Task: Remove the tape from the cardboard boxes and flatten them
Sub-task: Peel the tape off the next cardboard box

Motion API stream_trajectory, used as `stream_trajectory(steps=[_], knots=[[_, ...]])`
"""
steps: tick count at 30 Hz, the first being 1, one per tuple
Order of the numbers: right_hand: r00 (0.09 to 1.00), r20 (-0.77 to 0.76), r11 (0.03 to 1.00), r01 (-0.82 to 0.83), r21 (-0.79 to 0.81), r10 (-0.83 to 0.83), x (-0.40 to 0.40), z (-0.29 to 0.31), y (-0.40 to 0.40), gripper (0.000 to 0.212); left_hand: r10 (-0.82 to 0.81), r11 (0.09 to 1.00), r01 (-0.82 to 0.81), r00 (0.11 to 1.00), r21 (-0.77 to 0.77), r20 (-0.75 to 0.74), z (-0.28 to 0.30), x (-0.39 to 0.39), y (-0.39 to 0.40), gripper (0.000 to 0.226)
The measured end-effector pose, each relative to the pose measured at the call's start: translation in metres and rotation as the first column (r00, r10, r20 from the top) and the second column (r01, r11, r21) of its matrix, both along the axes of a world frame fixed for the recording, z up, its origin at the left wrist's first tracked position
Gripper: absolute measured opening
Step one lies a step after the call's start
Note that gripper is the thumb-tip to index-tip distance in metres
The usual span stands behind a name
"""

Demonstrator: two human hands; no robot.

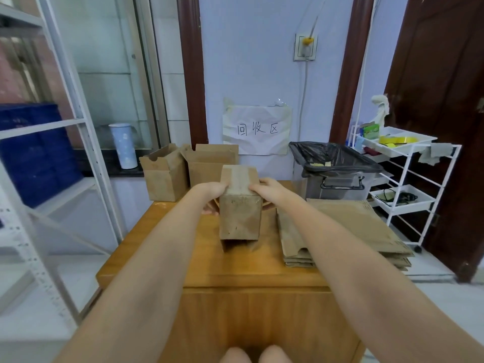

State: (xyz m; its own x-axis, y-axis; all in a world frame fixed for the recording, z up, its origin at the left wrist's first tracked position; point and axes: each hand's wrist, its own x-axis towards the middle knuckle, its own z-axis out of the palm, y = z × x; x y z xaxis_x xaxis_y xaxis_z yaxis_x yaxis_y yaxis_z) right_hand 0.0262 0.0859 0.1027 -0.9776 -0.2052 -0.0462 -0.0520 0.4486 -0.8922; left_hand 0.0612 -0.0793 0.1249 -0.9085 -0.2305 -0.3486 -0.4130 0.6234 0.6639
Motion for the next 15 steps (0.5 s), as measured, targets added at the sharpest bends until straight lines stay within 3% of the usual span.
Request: stream_trajectory(steps=[5,15], knots=[[1.0,-0.017,0.998,0.013,-0.06,-0.014,0.0,-0.011,-0.008,0.056,0.057,0.997,-0.054,0.997,0.056,-0.045,-0.014,-0.001,-0.009,0.067],[0.994,-0.087,0.997,-0.076,-0.032,0.073,-0.002,-0.041,-0.016,0.076,0.062,0.996,-0.056,0.995,0.071,-0.081,-0.048,-0.005,-0.018,0.061]])
